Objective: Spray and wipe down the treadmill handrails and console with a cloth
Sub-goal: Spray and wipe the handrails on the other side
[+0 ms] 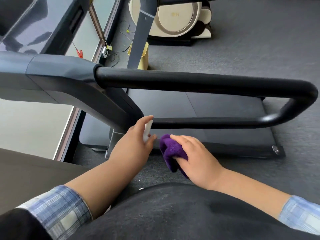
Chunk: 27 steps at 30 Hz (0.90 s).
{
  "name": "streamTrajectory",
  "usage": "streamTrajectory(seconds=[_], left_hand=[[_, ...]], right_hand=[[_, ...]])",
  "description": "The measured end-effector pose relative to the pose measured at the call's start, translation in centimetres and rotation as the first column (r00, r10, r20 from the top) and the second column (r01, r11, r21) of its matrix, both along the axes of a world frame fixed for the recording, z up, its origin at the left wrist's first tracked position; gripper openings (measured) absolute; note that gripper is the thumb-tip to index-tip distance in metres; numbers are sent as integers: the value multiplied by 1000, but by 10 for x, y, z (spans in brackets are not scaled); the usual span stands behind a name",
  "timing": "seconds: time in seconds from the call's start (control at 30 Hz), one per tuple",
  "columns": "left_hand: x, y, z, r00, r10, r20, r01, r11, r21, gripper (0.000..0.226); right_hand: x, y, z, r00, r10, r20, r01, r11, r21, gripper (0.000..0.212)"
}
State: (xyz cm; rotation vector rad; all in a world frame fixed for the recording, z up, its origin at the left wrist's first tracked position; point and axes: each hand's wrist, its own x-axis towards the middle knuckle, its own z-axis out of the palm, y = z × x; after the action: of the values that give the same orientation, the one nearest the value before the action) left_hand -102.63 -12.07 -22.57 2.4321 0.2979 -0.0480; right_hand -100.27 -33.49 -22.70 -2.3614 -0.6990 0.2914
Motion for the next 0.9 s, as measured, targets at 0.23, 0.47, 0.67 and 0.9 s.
streamTrajectory(seconds=[0.23, 0.47, 0.67, 0.9], left_hand=[[40, -13, -8, 994, -95, -46, 101, 986, 133, 51], [56, -17, -13, 990, -115, -77, 130, 966, 224, 41], [56, -36, -9, 990, -112, -86, 128, 969, 211, 43], [69, -91, 0, 974, -221, -46, 226, 942, 247, 45]], right_hand=[[-6, -29, 1, 989, -140, 43, 140, 990, 17, 63], [-11, -52, -4, 997, -67, 31, 67, 998, -1, 63], [-14, -73, -3, 993, -109, 42, 107, 992, 61, 63], [-17, -109, -4, 984, -180, 5, 179, 979, 99, 62]])
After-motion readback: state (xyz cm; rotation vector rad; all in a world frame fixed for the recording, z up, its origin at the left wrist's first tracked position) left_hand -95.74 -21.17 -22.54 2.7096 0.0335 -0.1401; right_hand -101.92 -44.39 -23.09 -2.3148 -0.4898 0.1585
